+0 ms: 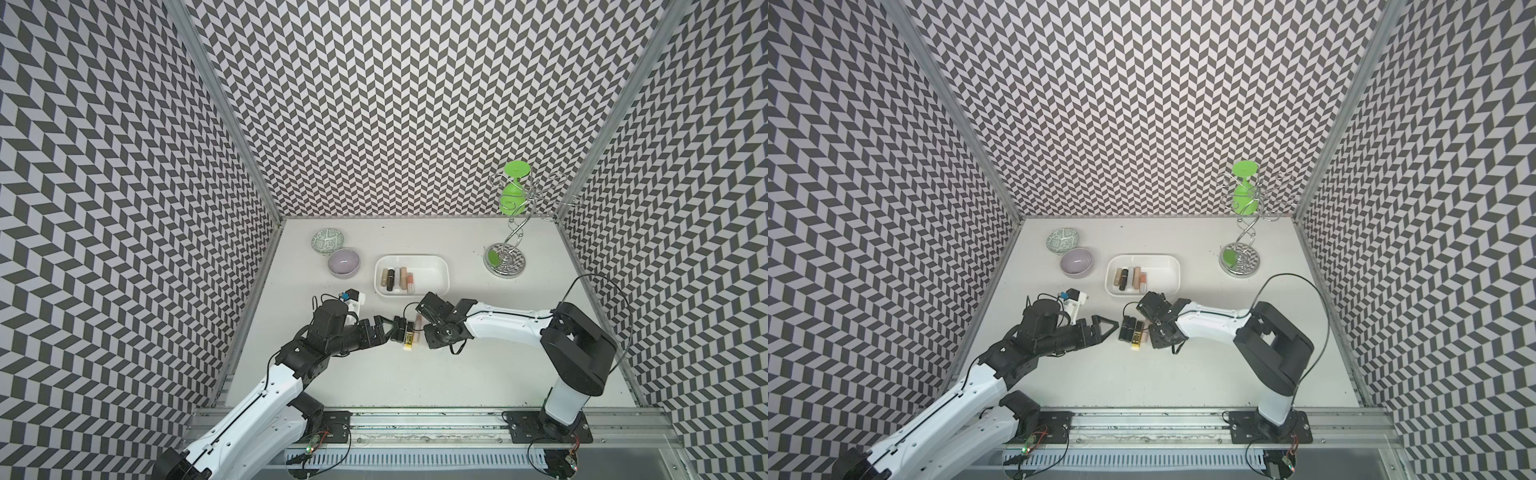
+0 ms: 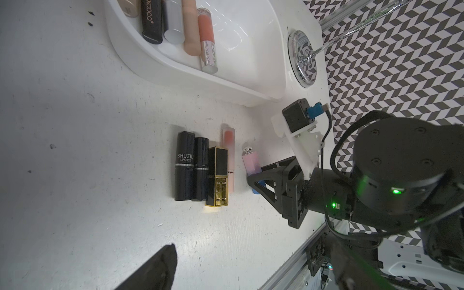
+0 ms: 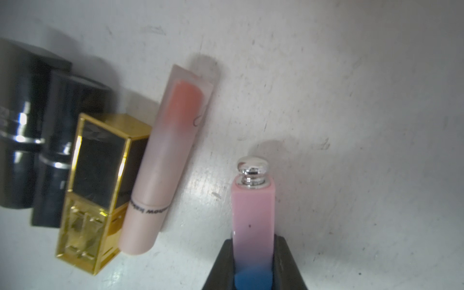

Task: Put the lipstick into the storage box
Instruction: Pick up the lipstick at the center of the board, then place the lipstick in the storage box.

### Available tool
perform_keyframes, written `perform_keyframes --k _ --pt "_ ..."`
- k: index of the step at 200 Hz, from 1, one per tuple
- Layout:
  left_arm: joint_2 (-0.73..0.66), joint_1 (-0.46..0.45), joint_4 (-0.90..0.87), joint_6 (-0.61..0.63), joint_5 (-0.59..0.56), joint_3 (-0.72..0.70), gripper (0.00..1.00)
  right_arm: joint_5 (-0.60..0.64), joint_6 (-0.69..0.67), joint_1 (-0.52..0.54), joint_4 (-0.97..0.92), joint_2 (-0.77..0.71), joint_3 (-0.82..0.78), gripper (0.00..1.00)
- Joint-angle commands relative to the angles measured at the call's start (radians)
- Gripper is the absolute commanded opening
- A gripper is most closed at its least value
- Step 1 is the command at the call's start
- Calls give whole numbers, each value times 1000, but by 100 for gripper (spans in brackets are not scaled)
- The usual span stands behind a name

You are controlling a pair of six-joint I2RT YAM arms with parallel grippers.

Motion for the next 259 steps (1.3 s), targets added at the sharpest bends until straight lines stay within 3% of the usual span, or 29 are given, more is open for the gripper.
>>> perform_keyframes --k 1,73,125,149,191,259 --pt "-5 2 26 6 10 1 99 1 -13 7 -39 -29 -16 18" --pt "-5 4 113 16 62 31 99 -191 -155 -59 -12 -302 55 17" --pt "-8 20 247 -9 143 68 99 -459 -232 -161 8 -372 174 17" --pt "1 30 293 -22 170 94 99 -474 -211 -207 40 -381 182 17" --pt "3 33 260 -11 174 137 99 -448 -188 -302 82 -298 241 17" --pt "-65 60 129 16 150 149 99 -412 -194 -348 4 28 433 16"
